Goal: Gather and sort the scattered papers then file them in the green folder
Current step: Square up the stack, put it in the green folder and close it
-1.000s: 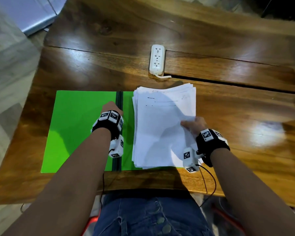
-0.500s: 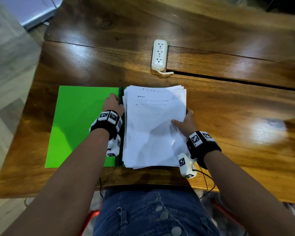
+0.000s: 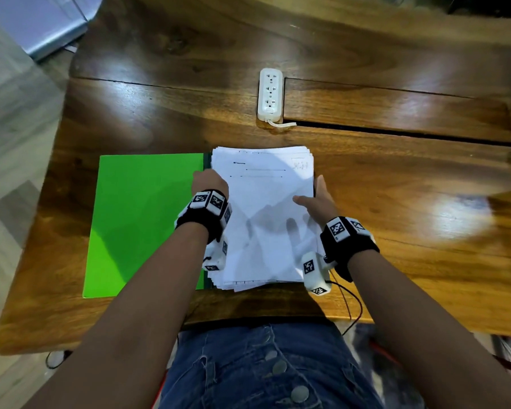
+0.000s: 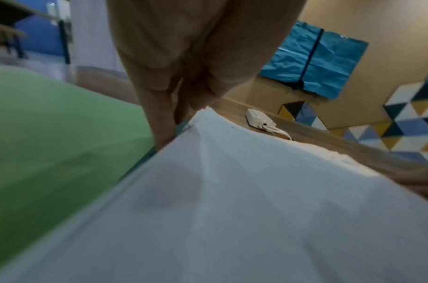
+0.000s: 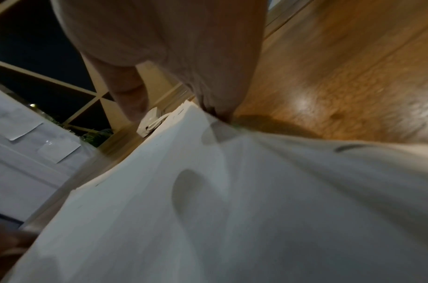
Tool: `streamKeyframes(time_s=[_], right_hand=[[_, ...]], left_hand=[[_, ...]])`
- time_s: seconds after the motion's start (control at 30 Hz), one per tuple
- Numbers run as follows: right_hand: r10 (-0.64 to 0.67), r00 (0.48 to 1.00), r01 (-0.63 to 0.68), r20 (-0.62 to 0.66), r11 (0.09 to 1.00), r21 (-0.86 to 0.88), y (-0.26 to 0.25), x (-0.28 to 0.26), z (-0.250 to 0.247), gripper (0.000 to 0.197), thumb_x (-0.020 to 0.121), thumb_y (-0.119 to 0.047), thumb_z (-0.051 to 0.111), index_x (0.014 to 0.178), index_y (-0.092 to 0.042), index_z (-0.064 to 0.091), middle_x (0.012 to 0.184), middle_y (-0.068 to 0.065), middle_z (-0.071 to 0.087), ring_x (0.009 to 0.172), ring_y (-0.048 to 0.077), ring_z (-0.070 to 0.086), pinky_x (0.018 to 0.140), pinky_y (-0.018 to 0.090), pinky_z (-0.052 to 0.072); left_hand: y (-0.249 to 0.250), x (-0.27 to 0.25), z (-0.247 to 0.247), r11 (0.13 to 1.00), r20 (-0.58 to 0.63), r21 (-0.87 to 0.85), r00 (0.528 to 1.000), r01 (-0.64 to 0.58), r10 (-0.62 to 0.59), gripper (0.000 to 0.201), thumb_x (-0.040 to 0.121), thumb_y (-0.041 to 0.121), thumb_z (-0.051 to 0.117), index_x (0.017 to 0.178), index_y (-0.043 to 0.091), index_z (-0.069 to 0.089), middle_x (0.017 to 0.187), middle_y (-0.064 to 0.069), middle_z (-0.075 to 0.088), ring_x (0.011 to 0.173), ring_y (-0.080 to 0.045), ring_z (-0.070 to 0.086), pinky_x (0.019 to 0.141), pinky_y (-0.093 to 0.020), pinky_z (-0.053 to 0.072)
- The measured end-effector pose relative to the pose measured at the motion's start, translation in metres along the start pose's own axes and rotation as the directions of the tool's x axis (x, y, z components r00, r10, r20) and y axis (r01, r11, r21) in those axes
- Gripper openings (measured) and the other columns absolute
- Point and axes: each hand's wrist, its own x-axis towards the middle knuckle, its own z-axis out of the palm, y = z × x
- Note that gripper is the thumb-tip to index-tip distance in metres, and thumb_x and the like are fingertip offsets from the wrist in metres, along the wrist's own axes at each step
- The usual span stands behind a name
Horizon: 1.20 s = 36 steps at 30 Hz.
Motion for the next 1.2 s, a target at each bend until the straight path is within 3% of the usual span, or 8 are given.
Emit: streamKeyframes(time_s=[0.23, 0.5, 0.6, 0.7, 0.9, 1.0, 1.1, 1.2], right_hand=[[-0.027, 0.985, 0.046, 0.17, 0.993, -0.111, 0.01, -0.014, -0.031, 0.075, 0.095, -0.04, 0.048, 0.153, -0.019, 0.006, 0.161, -0.002, 0.009, 0.148, 0.018, 0.014, 0.12, 0.042, 0.014], [-0.019, 0.979, 0.011, 0.201, 0.999, 0.044, 0.028, -0.029, -0.022, 0.069, 0.098, -0.045, 0.039, 0.153, -0.026, 0.0, 0.161, -0.005, 0.003, 0.148, 0.018, 0.01, 0.12, 0.044, 0.014], [-0.019, 0.982, -0.003, 0.187, 0.993, 0.115, 0.031, -0.024, -0.024, 0.076, 0.093, -0.052, 0.044, 0.153, -0.028, 0.004, 0.161, -0.003, 0.007, 0.147, 0.02, 0.016, 0.118, 0.045, 0.02], [0.002, 0.98, -0.042, 0.198, 0.978, 0.202, 0.03, -0.035, -0.034, 0.064, 0.099, -0.048, 0.032, 0.153, -0.022, 0.009, 0.157, -0.005, 0.021, 0.142, 0.015, 0.027, 0.103, 0.029, 0.027], [-0.043, 0.958, -0.017, 0.285, 0.979, 0.203, 0.049, -0.071, -0.049, 0.049, 0.104, -0.036, 0.018, 0.15, -0.019, 0.023, 0.14, -0.015, 0.036, 0.13, 0.008, 0.036, 0.105, 0.025, 0.03], [-0.005, 0.991, 0.001, 0.133, 1.0, 0.026, 0.063, -0.059, -0.051, 0.044, 0.101, -0.022, 0.039, 0.145, -0.018, 0.034, 0.143, -0.002, 0.044, 0.125, 0.018, 0.046, 0.098, 0.031, 0.043], [-0.086, 0.996, 0.086, 0.022, 0.881, -0.465, 0.075, -0.042, -0.054, 0.035, 0.091, -0.014, 0.056, 0.126, -0.013, 0.055, 0.123, 0.009, 0.06, 0.109, 0.027, 0.06, 0.09, 0.04, 0.054], [-0.106, 0.994, 0.083, -0.008, 0.822, -0.564, 0.085, -0.034, -0.052, 0.017, 0.085, -0.015, 0.061, 0.101, -0.014, 0.065, 0.105, 0.01, 0.067, 0.096, 0.028, 0.065, 0.084, 0.045, 0.056]], left_hand=[[-0.006, -0.023, 0.019, 0.94, 0.23, -0.227, 0.952, 0.255, -0.203, 0.066, 0.097, 0.041, 0.031, 0.151, 0.008, 0.012, 0.158, -0.014, 0.008, 0.143, -0.035, 0.017, 0.114, -0.042, 0.018], [0.002, -0.054, 0.035, 0.877, 0.172, -0.413, 0.967, 0.246, -0.19, 0.079, 0.094, 0.036, 0.043, 0.152, 0.011, -0.004, 0.16, -0.009, 0.001, 0.146, -0.033, 0.006, 0.118, -0.049, 0.014], [0.002, -0.064, 0.042, 0.865, 0.104, -0.459, 0.979, 0.203, -0.174, 0.083, 0.092, 0.036, 0.048, 0.151, 0.009, -0.002, 0.159, -0.011, 0.005, 0.146, -0.033, 0.008, 0.117, -0.048, 0.015], [-0.015, -0.076, 0.047, 0.877, 0.1, -0.461, 0.99, 0.133, -0.097, 0.096, 0.086, 0.041, 0.058, 0.151, 0.006, -0.004, 0.159, -0.014, 0.006, 0.146, -0.033, 0.012, 0.116, -0.049, 0.021], [-0.059, -0.114, 0.057, 0.957, 0.238, -0.113, 0.927, -0.269, 0.289, 0.142, 0.057, 0.056, 0.081, 0.147, 0.021, -0.024, 0.157, -0.008, -0.024, 0.147, -0.035, -0.009, 0.119, -0.052, 0.011], [-0.069, -0.126, 0.066, 0.909, 0.279, 0.076, 0.884, -0.41, 0.375, 0.15, 0.046, 0.056, 0.085, 0.143, 0.036, -0.028, 0.153, -0.003, -0.034, 0.143, -0.044, -0.016, 0.111, -0.065, 0.019], [-0.073, -0.136, 0.074, 0.868, 0.312, 0.2, 0.869, -0.455, 0.383, 0.149, 0.048, 0.049, 0.087, 0.14, 0.042, -0.03, 0.149, 0.003, -0.041, 0.14, -0.046, -0.024, 0.105, -0.071, 0.023], [-0.072, -0.138, 0.08, 0.86, 0.3, 0.257, 0.882, -0.442, 0.363, 0.147, 0.051, 0.046, 0.087, 0.14, 0.041, -0.03, 0.148, 0.005, -0.043, 0.138, -0.047, -0.026, 0.104, -0.07, 0.025]])
